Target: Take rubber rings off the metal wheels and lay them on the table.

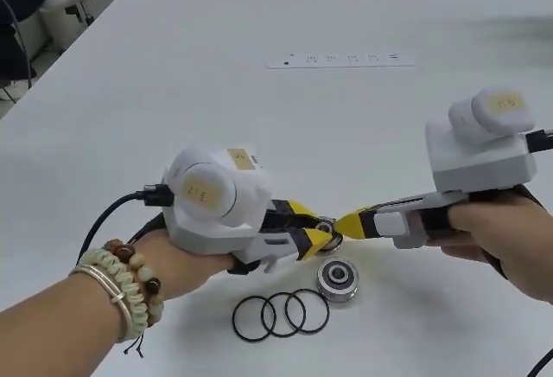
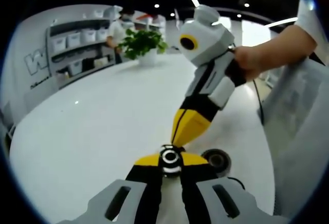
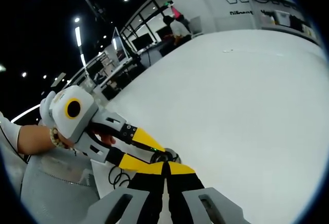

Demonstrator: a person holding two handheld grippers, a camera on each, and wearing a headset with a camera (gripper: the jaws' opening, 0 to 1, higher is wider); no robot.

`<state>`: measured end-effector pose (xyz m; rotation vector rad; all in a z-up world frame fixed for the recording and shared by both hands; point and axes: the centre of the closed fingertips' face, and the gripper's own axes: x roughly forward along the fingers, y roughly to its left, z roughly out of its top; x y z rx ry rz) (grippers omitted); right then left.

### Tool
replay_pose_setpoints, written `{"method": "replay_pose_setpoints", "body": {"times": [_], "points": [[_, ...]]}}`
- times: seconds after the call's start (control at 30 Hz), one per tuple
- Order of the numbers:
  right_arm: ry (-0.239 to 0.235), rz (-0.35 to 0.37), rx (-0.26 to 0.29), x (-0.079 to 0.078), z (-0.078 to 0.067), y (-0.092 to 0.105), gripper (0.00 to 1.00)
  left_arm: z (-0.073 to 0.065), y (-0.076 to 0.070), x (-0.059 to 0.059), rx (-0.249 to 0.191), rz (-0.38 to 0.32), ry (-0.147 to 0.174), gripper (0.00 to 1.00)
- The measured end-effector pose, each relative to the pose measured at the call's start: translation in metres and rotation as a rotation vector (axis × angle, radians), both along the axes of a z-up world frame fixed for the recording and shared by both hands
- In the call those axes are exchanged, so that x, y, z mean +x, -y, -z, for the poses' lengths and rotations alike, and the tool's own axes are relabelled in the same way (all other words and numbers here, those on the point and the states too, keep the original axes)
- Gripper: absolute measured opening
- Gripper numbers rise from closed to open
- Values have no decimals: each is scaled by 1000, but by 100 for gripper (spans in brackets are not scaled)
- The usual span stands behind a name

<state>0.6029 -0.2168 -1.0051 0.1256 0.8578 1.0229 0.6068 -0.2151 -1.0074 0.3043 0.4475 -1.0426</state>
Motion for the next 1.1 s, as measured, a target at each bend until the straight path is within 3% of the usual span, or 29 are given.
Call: {"method": "replay_pose_setpoints", "body": {"times": [0.5, 0.53, 0.57, 0.6, 0.63, 0.67, 0.73, 0.97, 1.1], "points": [[11, -28, 35, -4, -7, -9, 0, 0, 0, -1, -2, 0, 0, 13], [11, -38, 46, -6, -10, -11, 0, 0, 0, -1, -4, 0, -1, 13], [32, -17, 149, -1, -26, -21, 0, 0, 0, 0, -6, 0, -1, 13], [-9, -9, 114, -2, -24, -17, 0, -1, 0, -1, -6, -2, -1, 13], [28, -18, 67, 0, -20, -13, 0, -1, 0, -1, -6, -2, -2, 13], [70, -26, 64, 3, -20, -13, 0, -1, 0, -1, -4, -2, -1, 13], [24, -21, 67, -2, -16, -12, 0, -1, 0, -1, -3, -4, -1, 14], [15, -1, -1, 0, -4, 0, 0, -1, 1, -1, -9, -10, -8, 14], [12, 4, -4, 1, -3, 1, 0, -1, 1, 0, 15, -7, -9, 14]]}}
